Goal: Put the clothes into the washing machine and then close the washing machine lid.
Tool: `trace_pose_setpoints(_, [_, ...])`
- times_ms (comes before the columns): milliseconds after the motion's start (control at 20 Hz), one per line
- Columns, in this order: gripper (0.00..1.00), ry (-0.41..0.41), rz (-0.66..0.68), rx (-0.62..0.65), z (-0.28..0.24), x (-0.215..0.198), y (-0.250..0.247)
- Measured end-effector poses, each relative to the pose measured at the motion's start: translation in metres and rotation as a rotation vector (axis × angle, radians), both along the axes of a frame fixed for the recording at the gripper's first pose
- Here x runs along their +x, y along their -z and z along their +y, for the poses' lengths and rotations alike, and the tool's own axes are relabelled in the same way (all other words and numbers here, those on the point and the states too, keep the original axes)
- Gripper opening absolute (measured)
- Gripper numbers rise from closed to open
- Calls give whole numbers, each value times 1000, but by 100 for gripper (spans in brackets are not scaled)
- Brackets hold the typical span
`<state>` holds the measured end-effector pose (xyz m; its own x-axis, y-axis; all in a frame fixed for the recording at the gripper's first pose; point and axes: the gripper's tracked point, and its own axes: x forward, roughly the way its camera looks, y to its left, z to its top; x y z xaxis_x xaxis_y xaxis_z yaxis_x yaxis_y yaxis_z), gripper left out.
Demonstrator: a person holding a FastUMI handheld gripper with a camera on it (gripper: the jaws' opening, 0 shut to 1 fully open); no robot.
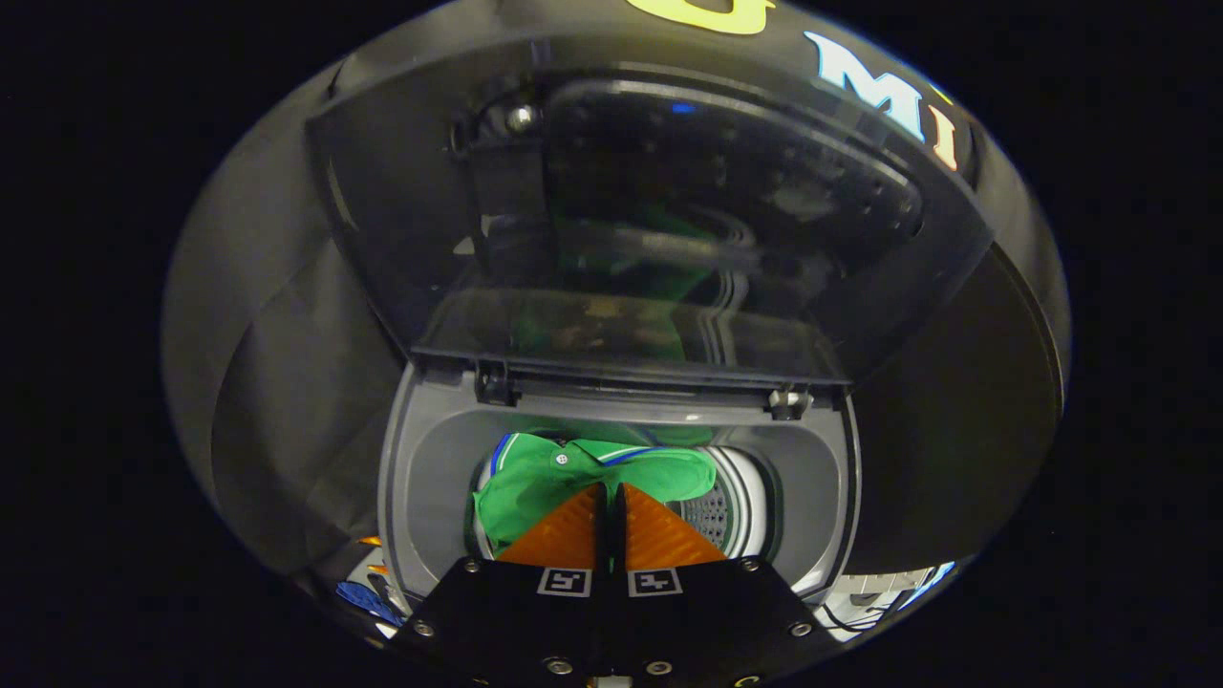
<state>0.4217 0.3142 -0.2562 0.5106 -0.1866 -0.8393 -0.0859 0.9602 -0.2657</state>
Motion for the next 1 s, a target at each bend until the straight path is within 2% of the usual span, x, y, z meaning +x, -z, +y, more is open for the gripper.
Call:
trace_pose_setpoints(250, [0,2,18,-33,-16,-1,29])
trace_pose_setpoints(300, [3,6,-3,-49,-20,3,29])
trace_pose_setpoints(350, [11,12,-9,-59,-24,5,33])
trace_pose_setpoints(500, [98,56,-12,-25,-29,5,37])
trace_pose_setpoints(600, [97,62,-41,-9,-31,5,29])
trace_pose_setpoints(750, [96,50,-136,22,-23,9,-8])
trace_pose_setpoints(1000, [95,57,-445,95,-19,41,-146])
